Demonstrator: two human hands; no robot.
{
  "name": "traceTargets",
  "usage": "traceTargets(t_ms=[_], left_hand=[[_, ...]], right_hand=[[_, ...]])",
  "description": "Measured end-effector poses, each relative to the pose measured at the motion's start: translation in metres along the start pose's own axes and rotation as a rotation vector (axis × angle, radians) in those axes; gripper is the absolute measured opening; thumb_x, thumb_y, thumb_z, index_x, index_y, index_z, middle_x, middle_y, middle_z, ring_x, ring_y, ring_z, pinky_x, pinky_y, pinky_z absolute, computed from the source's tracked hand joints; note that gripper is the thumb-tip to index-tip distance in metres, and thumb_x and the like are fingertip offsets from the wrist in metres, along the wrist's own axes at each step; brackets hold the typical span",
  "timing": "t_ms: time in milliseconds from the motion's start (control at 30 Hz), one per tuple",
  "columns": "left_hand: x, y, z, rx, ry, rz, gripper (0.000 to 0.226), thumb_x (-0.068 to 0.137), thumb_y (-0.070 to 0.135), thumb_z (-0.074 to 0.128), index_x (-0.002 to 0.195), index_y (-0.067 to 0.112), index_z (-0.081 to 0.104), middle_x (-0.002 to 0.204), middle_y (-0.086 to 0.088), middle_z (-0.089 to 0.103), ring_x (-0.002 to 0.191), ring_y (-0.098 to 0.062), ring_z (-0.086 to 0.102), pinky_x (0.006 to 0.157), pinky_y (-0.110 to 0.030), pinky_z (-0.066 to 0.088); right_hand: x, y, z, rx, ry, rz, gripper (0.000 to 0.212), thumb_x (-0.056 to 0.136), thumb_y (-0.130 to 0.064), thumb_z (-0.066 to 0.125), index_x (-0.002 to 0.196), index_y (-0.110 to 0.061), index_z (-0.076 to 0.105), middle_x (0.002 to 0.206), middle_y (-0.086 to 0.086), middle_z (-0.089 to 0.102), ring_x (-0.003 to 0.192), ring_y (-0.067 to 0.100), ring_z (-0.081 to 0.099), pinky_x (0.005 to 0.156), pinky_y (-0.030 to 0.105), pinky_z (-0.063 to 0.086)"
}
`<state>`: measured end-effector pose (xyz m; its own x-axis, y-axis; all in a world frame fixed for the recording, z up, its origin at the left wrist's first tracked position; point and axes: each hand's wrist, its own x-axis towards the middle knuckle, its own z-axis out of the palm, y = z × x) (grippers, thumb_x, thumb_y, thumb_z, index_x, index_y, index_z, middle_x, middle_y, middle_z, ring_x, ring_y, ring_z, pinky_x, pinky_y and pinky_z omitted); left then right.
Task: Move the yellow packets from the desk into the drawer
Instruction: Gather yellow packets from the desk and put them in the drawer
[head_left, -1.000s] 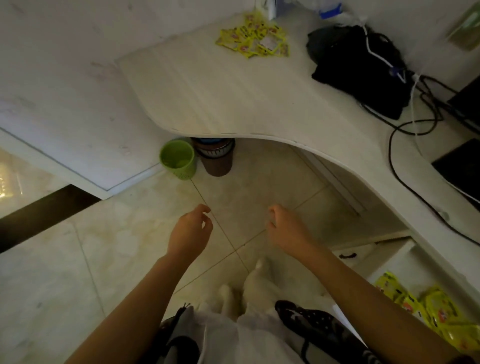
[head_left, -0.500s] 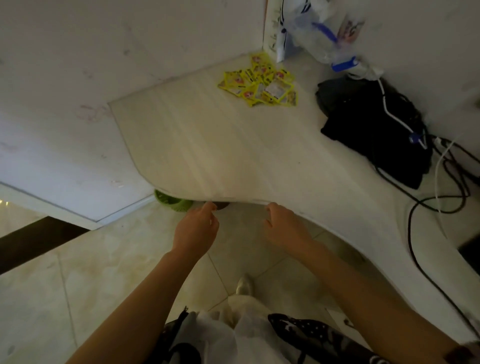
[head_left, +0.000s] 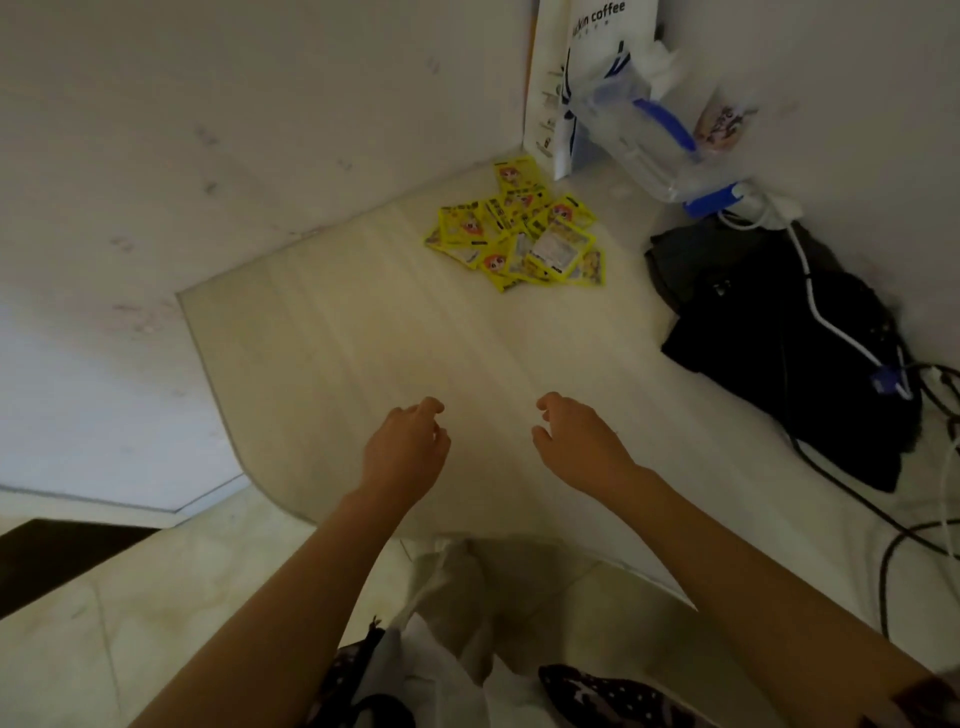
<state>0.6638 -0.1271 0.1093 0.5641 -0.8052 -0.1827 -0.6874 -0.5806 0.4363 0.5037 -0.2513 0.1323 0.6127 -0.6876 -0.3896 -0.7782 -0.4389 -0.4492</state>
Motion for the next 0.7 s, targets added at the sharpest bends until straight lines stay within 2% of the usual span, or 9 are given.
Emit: traceTargets(t_ms=[200, 333, 500, 700], left_hand=[[0.081, -0.008, -0.016, 0.039, -0.070, 0.023, 0.031, 0.096, 0.027, 0.045, 0.125, 0.020, 0.053, 0.111, -0.001, 0.065, 0.109, -0.020, 0.055, 0.082, -0.035, 0.049], [0.133, -0.012, -0.023, 0.042, -0.112, 0.002, 0.031, 0.095, 0.026, 0.046, 0.124, 0.019, 0.054, 0.114, -0.002, 0.065, 0.111, -0.022, 0.054, 0.087, -0.039, 0.050], [0.190, -0.003, -0.023, 0.050, -0.161, -0.024, 0.032, 0.094, 0.025, 0.047, 0.124, 0.017, 0.053, 0.117, -0.003, 0.064, 0.114, -0.025, 0.053, 0.089, -0.039, 0.049], [0.249, 0.009, -0.022, 0.078, -0.170, -0.044, 0.034, 0.094, 0.026, 0.048, 0.126, 0.014, 0.052, 0.125, -0.007, 0.056, 0.117, -0.027, 0.051, 0.092, -0.040, 0.045]], right_hand=[[0.068, -0.009, -0.022, 0.052, 0.002, 0.084, 0.041, 0.097, -0.026, 0.046, 0.134, -0.009, 0.044, 0.129, 0.013, 0.056, 0.116, 0.027, 0.055, 0.094, 0.036, 0.046], [0.106, -0.009, -0.035, 0.173, -0.006, 0.165, 0.040, 0.096, -0.026, 0.049, 0.132, -0.008, 0.047, 0.129, 0.013, 0.057, 0.117, 0.027, 0.055, 0.093, 0.033, 0.045], [0.149, -0.002, -0.053, 0.255, 0.014, 0.245, 0.038, 0.095, -0.022, 0.051, 0.129, -0.006, 0.051, 0.130, 0.013, 0.057, 0.119, 0.027, 0.053, 0.088, 0.024, 0.040], [0.207, 0.018, -0.084, 0.246, 0.017, 0.330, 0.038, 0.094, -0.022, 0.050, 0.129, -0.007, 0.052, 0.130, 0.016, 0.056, 0.117, 0.031, 0.054, 0.090, 0.030, 0.043]])
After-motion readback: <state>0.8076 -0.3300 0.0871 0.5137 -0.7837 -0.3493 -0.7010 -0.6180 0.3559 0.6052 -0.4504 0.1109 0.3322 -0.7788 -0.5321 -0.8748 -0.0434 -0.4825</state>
